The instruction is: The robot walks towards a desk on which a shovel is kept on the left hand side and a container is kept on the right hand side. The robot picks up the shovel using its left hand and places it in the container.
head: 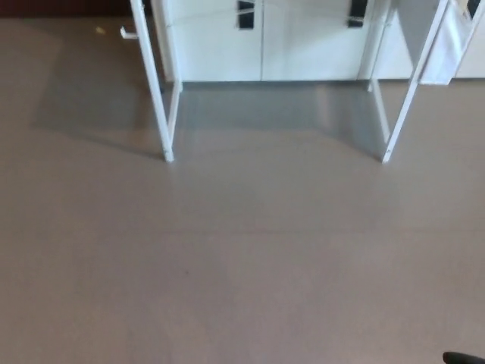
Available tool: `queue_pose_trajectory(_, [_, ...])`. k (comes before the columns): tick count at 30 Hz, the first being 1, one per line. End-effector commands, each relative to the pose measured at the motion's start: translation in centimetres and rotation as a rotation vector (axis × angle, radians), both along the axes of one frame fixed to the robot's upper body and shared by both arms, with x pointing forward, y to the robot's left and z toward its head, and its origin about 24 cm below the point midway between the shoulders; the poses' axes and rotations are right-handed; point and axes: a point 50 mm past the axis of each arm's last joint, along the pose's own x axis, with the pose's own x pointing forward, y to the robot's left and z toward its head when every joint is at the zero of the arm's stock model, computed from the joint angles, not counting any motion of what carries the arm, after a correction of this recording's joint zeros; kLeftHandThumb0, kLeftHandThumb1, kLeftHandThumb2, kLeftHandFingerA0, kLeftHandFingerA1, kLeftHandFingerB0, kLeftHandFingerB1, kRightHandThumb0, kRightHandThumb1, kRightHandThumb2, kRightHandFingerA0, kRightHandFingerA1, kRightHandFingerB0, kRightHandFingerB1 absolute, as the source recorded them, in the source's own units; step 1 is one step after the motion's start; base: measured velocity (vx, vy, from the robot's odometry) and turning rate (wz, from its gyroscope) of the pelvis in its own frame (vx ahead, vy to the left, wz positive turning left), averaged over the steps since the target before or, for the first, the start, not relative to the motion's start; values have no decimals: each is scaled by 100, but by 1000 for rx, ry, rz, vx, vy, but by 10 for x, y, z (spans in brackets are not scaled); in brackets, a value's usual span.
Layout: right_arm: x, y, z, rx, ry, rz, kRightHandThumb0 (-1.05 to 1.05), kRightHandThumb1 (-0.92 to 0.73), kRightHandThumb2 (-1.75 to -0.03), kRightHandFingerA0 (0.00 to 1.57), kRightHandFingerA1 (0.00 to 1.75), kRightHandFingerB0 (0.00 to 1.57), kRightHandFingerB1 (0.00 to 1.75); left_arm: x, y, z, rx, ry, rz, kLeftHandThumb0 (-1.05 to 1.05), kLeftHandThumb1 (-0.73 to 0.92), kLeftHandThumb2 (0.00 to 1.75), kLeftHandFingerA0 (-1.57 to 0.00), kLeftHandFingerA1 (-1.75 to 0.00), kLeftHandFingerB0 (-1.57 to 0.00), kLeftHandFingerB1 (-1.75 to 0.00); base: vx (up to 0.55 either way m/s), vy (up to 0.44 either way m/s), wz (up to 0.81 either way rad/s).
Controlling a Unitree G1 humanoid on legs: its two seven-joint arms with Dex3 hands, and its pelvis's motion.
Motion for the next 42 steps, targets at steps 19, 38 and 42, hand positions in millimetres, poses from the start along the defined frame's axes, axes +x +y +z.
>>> queue_pose_trajectory(19, [-35, 1, -3, -15, 22, 23, -35, -45, -68, 59, 56, 39, 48, -10, -37, -1, -53, -37, -46, -27, 58, 58, -50, -39, -39, -34, 386, -46, 11])
queue_pose_trajectory(38, [-29, 5, -1, 13, 20, 30, -37, -47, -70, 59, 57, 36, 48, -18, -35, -9, -23, 28, -48, -27, 59, 58, -49, -40, -39, -33, 210, 78, -6])
queue_pose_trajectory(42, [-27, 5, 0, 13, 22, 24, -38, -46, -70, 60, 58, 36, 48, -17, -34, -11, -11, 8, -84, -31, 55, 57, -54, -42, -40, -34, 118, -44, 7])
